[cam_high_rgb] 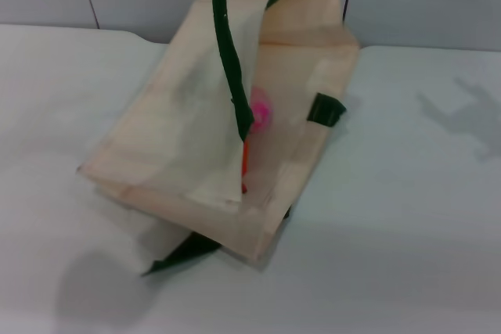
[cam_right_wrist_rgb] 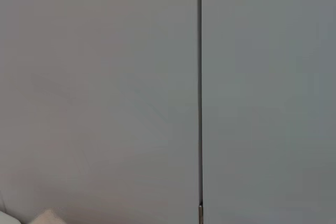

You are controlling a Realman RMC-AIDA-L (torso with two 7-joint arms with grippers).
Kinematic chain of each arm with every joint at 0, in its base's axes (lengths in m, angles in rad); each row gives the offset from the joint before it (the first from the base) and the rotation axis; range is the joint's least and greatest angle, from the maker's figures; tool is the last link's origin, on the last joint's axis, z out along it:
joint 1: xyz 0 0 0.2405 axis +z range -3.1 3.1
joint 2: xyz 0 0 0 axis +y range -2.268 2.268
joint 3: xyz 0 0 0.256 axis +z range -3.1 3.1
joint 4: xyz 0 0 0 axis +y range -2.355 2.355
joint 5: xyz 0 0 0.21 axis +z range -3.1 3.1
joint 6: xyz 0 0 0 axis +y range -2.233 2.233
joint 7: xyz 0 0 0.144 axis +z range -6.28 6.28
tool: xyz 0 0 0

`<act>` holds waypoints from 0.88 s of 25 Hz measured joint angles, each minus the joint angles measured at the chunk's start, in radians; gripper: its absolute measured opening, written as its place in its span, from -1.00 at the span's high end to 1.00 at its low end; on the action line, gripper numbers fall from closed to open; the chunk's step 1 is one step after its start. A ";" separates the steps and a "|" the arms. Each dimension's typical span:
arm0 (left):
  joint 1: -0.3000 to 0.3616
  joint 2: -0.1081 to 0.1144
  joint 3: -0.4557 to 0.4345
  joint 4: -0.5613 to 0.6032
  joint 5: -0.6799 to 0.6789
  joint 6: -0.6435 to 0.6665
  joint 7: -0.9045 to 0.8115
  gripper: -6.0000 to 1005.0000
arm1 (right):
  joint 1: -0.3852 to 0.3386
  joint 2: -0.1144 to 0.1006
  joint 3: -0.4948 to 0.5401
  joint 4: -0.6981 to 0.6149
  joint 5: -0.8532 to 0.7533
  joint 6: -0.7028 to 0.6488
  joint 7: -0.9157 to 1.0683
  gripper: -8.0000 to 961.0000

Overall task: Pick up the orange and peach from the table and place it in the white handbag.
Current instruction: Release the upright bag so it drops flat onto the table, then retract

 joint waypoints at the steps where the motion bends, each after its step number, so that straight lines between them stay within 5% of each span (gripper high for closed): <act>1: 0.000 0.000 -0.004 -0.008 -0.021 0.000 0.015 -0.07 | 0.000 0.000 0.000 0.000 0.000 0.002 0.000 -0.80; 22: 0.011 0.000 -0.018 -0.122 -0.208 -0.032 0.174 -0.05 | 0.001 0.000 0.002 0.004 0.000 0.023 -0.003 -0.80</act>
